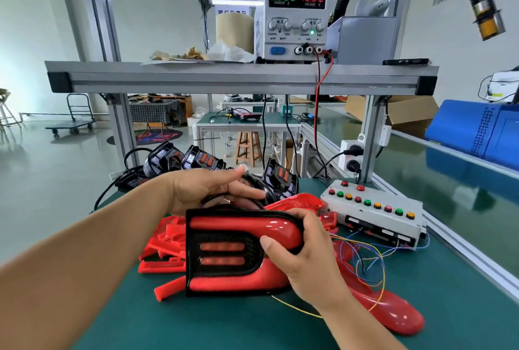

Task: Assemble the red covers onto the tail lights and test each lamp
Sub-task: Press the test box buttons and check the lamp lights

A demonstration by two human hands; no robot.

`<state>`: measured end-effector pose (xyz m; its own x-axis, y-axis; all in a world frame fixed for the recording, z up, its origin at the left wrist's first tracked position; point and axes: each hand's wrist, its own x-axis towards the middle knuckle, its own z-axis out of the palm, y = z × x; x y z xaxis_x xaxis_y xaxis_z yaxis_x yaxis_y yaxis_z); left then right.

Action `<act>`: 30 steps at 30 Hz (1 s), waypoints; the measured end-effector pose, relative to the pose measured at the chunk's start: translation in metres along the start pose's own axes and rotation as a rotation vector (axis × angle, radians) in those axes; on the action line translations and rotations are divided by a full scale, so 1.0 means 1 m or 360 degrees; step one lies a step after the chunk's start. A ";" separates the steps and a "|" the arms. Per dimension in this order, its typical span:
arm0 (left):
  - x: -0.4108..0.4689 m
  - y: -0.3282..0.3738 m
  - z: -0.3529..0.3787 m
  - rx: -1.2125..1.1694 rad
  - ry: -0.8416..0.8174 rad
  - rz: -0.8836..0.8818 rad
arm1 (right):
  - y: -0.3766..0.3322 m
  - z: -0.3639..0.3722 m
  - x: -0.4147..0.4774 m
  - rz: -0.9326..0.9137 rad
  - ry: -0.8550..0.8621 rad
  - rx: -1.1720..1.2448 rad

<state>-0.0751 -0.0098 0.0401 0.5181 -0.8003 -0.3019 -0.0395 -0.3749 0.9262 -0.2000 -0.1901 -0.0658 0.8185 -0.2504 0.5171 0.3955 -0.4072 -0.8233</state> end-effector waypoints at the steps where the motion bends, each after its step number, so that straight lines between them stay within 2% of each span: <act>1: -0.004 0.001 -0.002 -0.0010 -0.0002 0.0052 | 0.000 0.001 0.000 0.0055 0.0038 0.0101; 4: -0.016 0.003 -0.006 -0.0051 -0.0033 0.0226 | -0.002 0.002 0.002 0.0209 0.0115 0.0388; 9: -0.029 -0.001 -0.010 -0.0391 -0.0194 0.0584 | -0.007 0.004 0.006 0.0451 0.0121 0.1125; 14: -0.019 -0.012 0.016 -0.0562 -0.0238 0.0933 | -0.018 0.010 0.011 0.0592 0.0214 0.1321; 15: -0.016 -0.013 0.025 -0.0654 -0.0205 0.0995 | -0.019 0.010 0.013 0.0615 0.0241 0.1296; 18: -0.002 -0.020 0.041 -0.0960 0.0125 0.1109 | -0.029 0.015 0.016 0.0651 0.0314 0.1305; 21: 0.008 -0.017 0.049 -0.1317 0.0189 0.1373 | -0.041 0.020 0.020 0.0628 0.0386 0.1010; 23: 0.014 -0.021 0.046 -0.1550 0.0372 0.1334 | -0.046 0.013 0.026 0.0572 0.0399 0.0299; 25: 0.018 -0.029 0.040 -0.1687 0.0522 0.1235 | -0.048 0.001 0.033 0.0359 0.0252 -0.0623; 26: 0.018 -0.032 0.037 -0.1727 0.0561 0.1179 | -0.050 -0.003 0.037 0.0234 0.0159 -0.0853; 28: 0.019 -0.035 0.033 -0.1775 0.0584 0.1071 | -0.052 -0.009 0.045 0.0124 -0.0063 -0.0790; 30: 0.020 -0.033 0.031 -0.1730 0.0575 0.1006 | -0.057 -0.010 0.053 0.0229 -0.0359 -0.0275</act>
<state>-0.0903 -0.0279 -0.0030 0.8694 -0.4641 0.1697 0.2589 0.7203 0.6435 -0.1836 -0.1884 0.0106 0.9404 -0.1230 0.3171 0.2080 -0.5297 -0.8223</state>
